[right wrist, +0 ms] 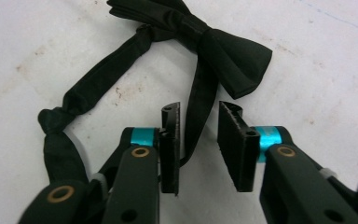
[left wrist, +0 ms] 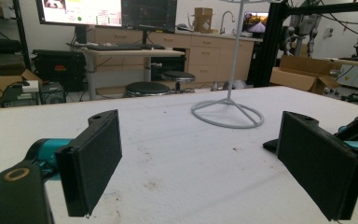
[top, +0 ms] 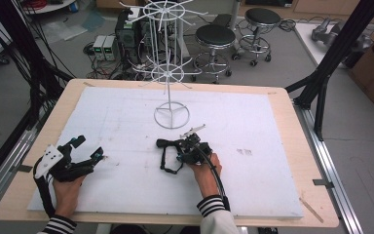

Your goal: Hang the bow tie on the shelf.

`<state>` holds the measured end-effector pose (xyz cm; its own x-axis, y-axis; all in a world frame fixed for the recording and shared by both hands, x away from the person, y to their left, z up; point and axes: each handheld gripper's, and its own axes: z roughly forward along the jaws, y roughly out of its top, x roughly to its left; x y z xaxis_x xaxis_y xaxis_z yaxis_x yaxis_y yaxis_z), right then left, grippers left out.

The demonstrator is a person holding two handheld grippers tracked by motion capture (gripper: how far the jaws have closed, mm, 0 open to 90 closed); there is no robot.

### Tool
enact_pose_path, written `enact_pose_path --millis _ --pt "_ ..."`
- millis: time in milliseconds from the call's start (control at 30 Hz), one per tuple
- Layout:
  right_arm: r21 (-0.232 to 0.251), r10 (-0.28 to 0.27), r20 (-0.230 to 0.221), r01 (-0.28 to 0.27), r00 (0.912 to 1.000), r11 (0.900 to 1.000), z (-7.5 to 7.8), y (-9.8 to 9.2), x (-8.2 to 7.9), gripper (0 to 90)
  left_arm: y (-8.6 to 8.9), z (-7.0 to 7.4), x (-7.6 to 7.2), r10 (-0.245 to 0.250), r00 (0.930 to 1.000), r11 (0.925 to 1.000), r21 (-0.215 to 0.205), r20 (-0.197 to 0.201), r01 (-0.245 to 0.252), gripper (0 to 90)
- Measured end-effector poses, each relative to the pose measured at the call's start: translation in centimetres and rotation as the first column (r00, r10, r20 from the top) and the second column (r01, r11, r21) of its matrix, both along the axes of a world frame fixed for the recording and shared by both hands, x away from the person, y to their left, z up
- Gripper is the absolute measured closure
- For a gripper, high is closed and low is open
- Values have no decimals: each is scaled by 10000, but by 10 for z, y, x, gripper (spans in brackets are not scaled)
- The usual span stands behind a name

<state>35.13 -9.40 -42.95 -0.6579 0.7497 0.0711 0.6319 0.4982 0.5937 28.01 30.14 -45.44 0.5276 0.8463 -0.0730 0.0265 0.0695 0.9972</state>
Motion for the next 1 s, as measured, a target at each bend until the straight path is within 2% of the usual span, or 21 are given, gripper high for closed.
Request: enact_pose_path --millis 67,100,133,233,567,700,800,1000 --pt "-165 -14 21 14 10000 9999 1 1 0 719 0 0 0 -3 10000 10000 -14 4 3 144" --pt "-453 80 98 -75 9999 9989 2 4 0 731 0 0 0 -12 10000 10000 -6 -13 12 144" --pt "-453 80 98 -75 9999 9989 2 4 0 731 0 0 0 -16 10000 10000 -13 -15 16 144" --pt "-996 381 245 -354 9990 9944 4 11 -2 775 0 0 0 -16 10000 10000 -17 -12 16 144" --pt "-1025 518 -36 -519 9987 9934 6 15 -1 873 0 0 0 -14 10000 10000 -38 14 14 144" --pt "-1083 520 -5 -518 9986 9928 6 15 0 851 0 0 0 -15 10000 10000 -40 12 15 144" --pt "-873 523 -170 -536 9985 9947 6 14 1 879 0 0 0 -8 10000 10000 -84 16 8 144" --pt "-958 508 -298 -534 9983 9940 7 16 1 886 0 0 0 -9 10000 10000 -82 17 9 144"
